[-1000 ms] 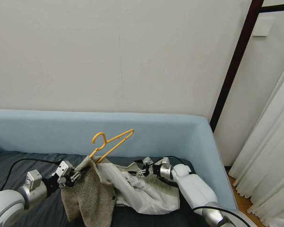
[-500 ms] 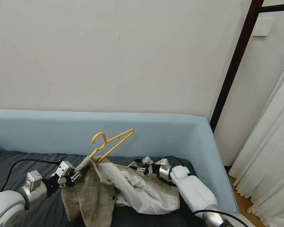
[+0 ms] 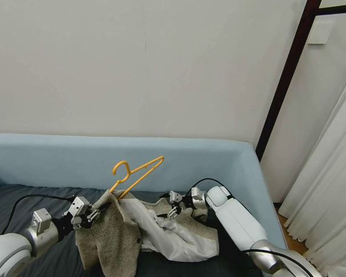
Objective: Pick up the clothes from the sofa and hang them on the clothes hanger.
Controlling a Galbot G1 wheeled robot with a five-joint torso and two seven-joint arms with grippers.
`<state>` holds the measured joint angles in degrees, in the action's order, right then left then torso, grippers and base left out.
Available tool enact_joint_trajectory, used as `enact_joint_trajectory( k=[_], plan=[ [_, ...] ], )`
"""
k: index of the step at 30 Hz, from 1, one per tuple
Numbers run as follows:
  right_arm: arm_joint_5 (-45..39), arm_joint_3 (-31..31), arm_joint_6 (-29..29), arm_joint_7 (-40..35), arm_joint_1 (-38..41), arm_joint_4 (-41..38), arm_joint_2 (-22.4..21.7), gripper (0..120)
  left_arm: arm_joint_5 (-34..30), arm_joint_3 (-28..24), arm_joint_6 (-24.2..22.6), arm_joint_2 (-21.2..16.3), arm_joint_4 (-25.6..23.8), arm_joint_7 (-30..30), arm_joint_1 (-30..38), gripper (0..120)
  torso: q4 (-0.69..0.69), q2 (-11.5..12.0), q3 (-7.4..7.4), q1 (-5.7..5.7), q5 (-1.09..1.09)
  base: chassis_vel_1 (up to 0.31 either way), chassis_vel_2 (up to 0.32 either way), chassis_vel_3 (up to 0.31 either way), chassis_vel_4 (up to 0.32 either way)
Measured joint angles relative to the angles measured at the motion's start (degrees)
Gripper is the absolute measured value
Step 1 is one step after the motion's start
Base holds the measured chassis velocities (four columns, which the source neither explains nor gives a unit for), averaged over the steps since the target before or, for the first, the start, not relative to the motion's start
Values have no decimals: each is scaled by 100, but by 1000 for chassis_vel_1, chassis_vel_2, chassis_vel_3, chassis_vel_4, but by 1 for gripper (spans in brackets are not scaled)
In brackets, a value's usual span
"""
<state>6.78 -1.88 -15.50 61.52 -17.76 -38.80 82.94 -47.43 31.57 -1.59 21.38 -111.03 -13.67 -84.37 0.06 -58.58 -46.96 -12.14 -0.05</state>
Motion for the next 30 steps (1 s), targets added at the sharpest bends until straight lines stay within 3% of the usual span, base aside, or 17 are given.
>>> enact_joint_trajectory(
  k=[4,15,19,22,30],
  plan=[
    [50,27,270,102,-287,-342,-292,100,23,-2,5,18,11,0,0,3,4,0,0,0,0,0,0,0,0],
    [640,82,394,-157,-813,-739,-435,100,-29,83,26,8,2,80,70,3,1,0,0,0,1,0,0,0,0],
    [746,96,398,-356,-926,-793,-468,90,-67,91,36,-10,17,110,127,3,2,0,0,0,1,0,0,0,0],
    [741,127,398,-475,-973,-824,-501,74,-57,85,54,14,42,110,130,3,2,0,0,0,0,0,0,0,0],
    [539,190,434,-865,-1073,-1004,-570,48,5,24,81,101,73,105,135,3,2,0,0,0,-1,0,0,0,0]
  ],
)
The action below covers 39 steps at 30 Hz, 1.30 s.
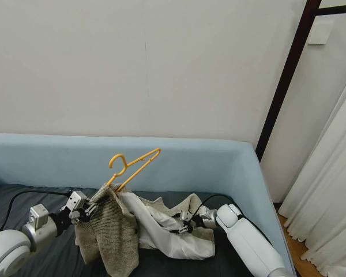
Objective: Pick up the clothes from the sofa and hang them on the clothes hanger.
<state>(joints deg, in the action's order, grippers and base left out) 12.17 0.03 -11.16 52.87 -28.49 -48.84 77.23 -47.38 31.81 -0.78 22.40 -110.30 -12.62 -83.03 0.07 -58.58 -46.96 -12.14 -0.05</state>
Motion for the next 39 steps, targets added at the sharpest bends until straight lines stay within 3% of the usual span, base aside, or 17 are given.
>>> enact_joint_trajectory(
  k=[4,13,18,24,28,31,35,38,39],
  plan=[
    [-339,-13,113,-219,-68,-259,-139,29,26,-29,17,29,36,-19,55,3,0,0,0,0,1,0,0,0,0],
    [-995,25,384,-625,-156,-953,-573,0,60,-159,70,91,175,-38,307,3,2,0,0,0,2,0,0,0,0],
    [-1420,131,497,-809,-82,-1335,-804,0,24,-351,91,171,323,-15,654,3,-4,0,0,0,1,0,0,0,0],
    [-1909,335,577,-1222,-55,-1832,-1082,0,-66,-734,137,283,460,12,1267,3,2,1,-1,0,2,0,0,0,0],
    [-2384,489,719,-1541,-11,-2645,-1422,0,-260,-1175,281,556,603,124,2203,3,1,0,0,0,4,0,0,0,0],
    [-2425,543,745,-1615,-119,-3187,-1665,0,-331,-1333,396,828,630,198,2429,3,2,0,0,0,0,0,0,0,0],
    [-2243,510,716,-1628,-501,-3711,-1929,0,-166,-1400,504,1206,632,210,2279,3,3,0,0,0,2,0,0,0,0],
    [-1279,376,270,-1695,-1317,-3697,-1908,0,520,-1396,616,1861,708,97,1569,3,-1,0,2,1,-2,0,0,0,0],
    [-1279,376,270,-1695,-1317,-3697,-1908,0,520,-1396,616,1861,708,97,1569,3,-1,0,2,1,-2,0,0,0,0]
  ],
)
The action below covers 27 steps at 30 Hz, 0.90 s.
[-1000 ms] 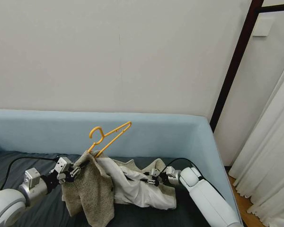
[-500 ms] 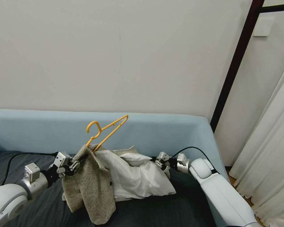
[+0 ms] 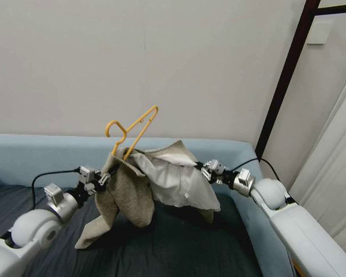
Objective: Pick up the clothes from the sofa and hang them on the clothes hanger.
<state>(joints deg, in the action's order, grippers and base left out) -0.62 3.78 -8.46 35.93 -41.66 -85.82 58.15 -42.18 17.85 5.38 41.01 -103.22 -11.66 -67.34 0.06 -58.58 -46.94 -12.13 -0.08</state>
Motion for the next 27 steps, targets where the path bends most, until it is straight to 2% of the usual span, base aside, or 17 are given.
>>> enact_joint_trajectory(
  k=[4,5,9,12,14,15,16,20,21,22,25,27],
  plan=[
    [1066,-152,-505,-350,-979,740,554,0,793,-2,49,483,159,-43,-601,3,0,1,-1,0,5,0,0,0,0],
    [1066,-152,-505,-350,-979,740,554,0,793,-2,49,483,159,-43,-601,3,0,1,-1,0,5,0,0,0,0],
    [1481,-266,-692,-831,-1466,1149,1073,0,1106,69,-49,529,121,107,-860,3,2,1,-1,0,3,0,0,0,0],
    [1461,-380,-736,-1037,-1556,1201,1193,0,1159,172,-84,467,51,136,-958,3,0,1,-1,0,3,0,0,0,0],
    [1199,-498,-808,-1070,-1620,1154,1178,10,1202,299,-98,341,-9,167,-1056,3,1,1,-1,0,3,0,0,0,0],
    [1031,-523,-879,-923,-1638,1099,1134,15,1235,338,-99,287,-16,187,-1097,3,1,1,-1,0,4,0,0,0,0],
    [1031,-523,-879,-923,-1638,1099,1134,15,1235,338,-99,287,-16,187,-1097,3,1,1,-1,0,4,0,0,0,0],
    [327,-596,-1591,169,-1655,950,811,32,1391,438,-100,145,15,246,-1219,3,1,1,-1,0,3,0,0,0,0],
    [327,-596,-1591,169,-1655,950,811,32,1391,438,-100,145,15,246,-1219,3,1,1,-1,0,3,0,0,0,0],
    [98,-586,-1726,591,-1651,920,715,36,1423,437,-100,118,46,249,-1222,3,1,1,-1,0,3,0,0,0,0],
    [-596,-471,-1609,1498,-1506,841,556,49,1478,418,-107,61,103,252,-1245,3,4,1,-2,0,2,0,0,0,0],
    [-794,-441,-1454,1595,-1391,842,553,53,1480,417,-109,30,113,253,-1264,3,5,1,-2,0,2,0,0,0,0]
  ],
)
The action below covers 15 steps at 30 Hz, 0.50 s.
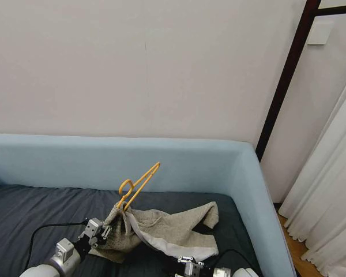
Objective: Pick up the clothes from the sofa and hang them on the clothes hanger.
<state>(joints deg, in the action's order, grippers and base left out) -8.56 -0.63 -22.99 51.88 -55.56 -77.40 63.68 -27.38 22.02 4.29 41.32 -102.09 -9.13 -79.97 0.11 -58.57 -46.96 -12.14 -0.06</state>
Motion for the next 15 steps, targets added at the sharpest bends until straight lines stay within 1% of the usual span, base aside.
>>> enact_joint_trajectory(
  k=[1,2,4,5,7,8,10,11,12,13,15],
  plan=[
    [-202,25,213,4,199,27,18,59,-3,-1,-1,-40,2,3,-18,3,-1,0,0,0,0,0,0,0,0],
    [-333,40,439,-39,446,103,65,63,-25,-1,-2,-95,1,11,-40,3,-2,0,0,0,1,0,0,0,0],
    [-375,66,771,42,993,370,188,71,-90,2,-2,-208,-25,15,-79,3,-4,0,-1,-1,1,0,0,0,0],
    [-375,66,771,42,993,370,188,71,-90,2,-2,-208,-25,15,-79,3,-4,0,-1,-1,1,0,0,0,0],
    [-302,81,901,307,1615,819,389,81,-187,29,-2,-358,-100,15,-143,3,-6,0,0,-2,0,0,0,0,0],
    [-250,38,911,492,1940,1183,531,86,-234,40,-2,-421,-123,6,-174,3,-5,0,-1,-2,2,0,0,0,0],
    [-123,-5,829,667,2268,1677,761,93,-271,45,1,-454,-122,-12,-189,3,-4,0,-1,-2,1,0,0,0,0],
    [-123,-5,829,667,2268,1677,761,93,-271,45,1,-454,-122,-12,-189,3,-4,0,-1,-2,1,0,0,0,0],
    [46,-6,722,740,2441,2015,953,97,-277,44,2,-446,-102,-16,-182,3,-2,0,-1,-2,0,0,0,0,0],
    [200,0,633,783,2566,2280,1119,99,-280,40,2,-417,-71,-15,-162,3,-3,0,-1,-2,1,0,0,0,0],
    [478,-3,434,879,2789,2803,1455,100,-283,6,-2,-352,-34,-15,-108,3,-4,0,-1,-2,0,0,0,0,0]
  ],
)
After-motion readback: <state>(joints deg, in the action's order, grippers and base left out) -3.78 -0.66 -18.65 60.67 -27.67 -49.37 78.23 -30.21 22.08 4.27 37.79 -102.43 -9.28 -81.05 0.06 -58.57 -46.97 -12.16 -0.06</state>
